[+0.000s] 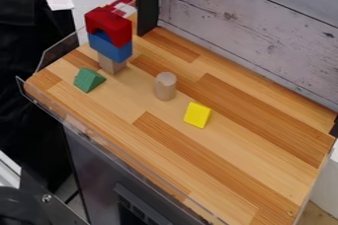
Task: Took the white cylinder from the red arch and put on the right side of the table
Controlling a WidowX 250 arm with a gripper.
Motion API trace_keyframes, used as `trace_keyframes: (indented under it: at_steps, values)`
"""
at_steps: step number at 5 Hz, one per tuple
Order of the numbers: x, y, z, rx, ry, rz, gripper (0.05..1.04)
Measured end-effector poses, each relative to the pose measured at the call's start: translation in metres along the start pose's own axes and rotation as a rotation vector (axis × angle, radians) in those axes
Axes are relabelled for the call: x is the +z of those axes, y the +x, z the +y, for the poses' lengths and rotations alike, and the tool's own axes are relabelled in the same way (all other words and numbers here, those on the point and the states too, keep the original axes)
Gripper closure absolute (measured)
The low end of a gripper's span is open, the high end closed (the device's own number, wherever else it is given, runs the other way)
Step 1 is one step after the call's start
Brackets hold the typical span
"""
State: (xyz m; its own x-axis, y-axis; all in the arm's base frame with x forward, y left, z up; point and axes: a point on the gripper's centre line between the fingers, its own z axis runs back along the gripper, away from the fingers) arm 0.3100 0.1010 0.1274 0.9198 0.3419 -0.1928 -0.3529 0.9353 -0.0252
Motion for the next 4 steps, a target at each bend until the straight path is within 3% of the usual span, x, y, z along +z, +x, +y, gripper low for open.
trace_keyframes:
  at_steps: [1,3,4]
  values:
    - [-0.005,0.0,-0.021,-0.061,0.004,-0.004,0.533]
    - [-0.052,-0.006,-0.046,-0.141,-0.001,0.081,0.533]
    - [-0.061,-0.012,-0.061,-0.195,0.017,0.1,0.533]
